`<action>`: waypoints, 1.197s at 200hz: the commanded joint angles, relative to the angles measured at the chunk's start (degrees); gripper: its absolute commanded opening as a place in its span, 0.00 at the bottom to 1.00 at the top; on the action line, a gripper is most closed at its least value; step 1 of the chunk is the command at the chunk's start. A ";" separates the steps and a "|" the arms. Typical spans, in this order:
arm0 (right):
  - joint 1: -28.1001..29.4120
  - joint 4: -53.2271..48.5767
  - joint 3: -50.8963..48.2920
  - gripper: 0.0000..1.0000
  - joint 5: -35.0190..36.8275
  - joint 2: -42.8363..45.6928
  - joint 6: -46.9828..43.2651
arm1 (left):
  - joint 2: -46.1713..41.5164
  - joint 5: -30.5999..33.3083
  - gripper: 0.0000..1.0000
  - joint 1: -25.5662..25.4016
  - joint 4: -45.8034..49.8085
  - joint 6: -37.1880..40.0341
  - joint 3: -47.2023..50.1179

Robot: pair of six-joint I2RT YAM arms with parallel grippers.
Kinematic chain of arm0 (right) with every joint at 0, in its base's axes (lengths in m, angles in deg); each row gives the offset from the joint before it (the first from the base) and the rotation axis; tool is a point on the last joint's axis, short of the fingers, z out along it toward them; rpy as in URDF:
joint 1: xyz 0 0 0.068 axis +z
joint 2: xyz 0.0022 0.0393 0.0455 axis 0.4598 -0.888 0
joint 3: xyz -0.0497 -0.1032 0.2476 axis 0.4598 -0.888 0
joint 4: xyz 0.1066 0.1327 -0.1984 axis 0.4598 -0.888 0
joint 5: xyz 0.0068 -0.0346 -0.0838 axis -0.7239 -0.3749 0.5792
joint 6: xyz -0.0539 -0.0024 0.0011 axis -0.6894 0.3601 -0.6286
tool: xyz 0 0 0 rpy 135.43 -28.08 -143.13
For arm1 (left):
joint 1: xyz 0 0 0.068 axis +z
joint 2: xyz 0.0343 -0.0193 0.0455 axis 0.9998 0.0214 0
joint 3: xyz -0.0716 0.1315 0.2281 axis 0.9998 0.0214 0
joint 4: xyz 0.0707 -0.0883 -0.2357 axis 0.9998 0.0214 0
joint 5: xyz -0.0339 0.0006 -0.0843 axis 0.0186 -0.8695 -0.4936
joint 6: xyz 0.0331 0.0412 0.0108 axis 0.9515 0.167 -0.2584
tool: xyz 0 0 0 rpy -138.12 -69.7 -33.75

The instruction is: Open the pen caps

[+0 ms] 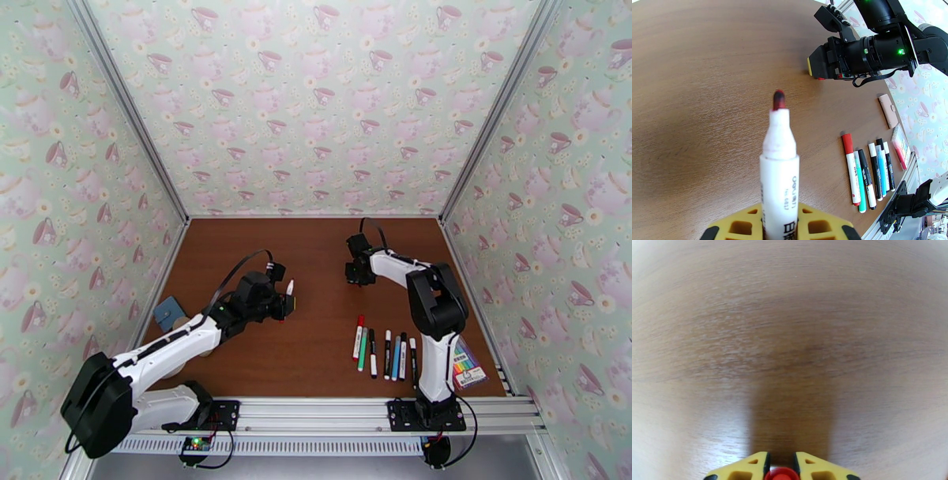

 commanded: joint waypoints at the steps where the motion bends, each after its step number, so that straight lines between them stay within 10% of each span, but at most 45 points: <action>1: -0.14 0.18 0.39 0.28 0.94 -1.07 0.19 | 0.46 -0.05 0.04 0.44 -0.51 0.69 0.55; 135: -0.11 4.13 -9.03 0.41 -4.13 14.96 2.25 | 11.88 12.32 0.04 0.54 8.46 4.71 -6.93; 239: 0.74 15.13 -23.56 0.84 -17.76 34.67 3.58 | 25.84 21.24 0.04 5.32 12.10 2.91 -15.57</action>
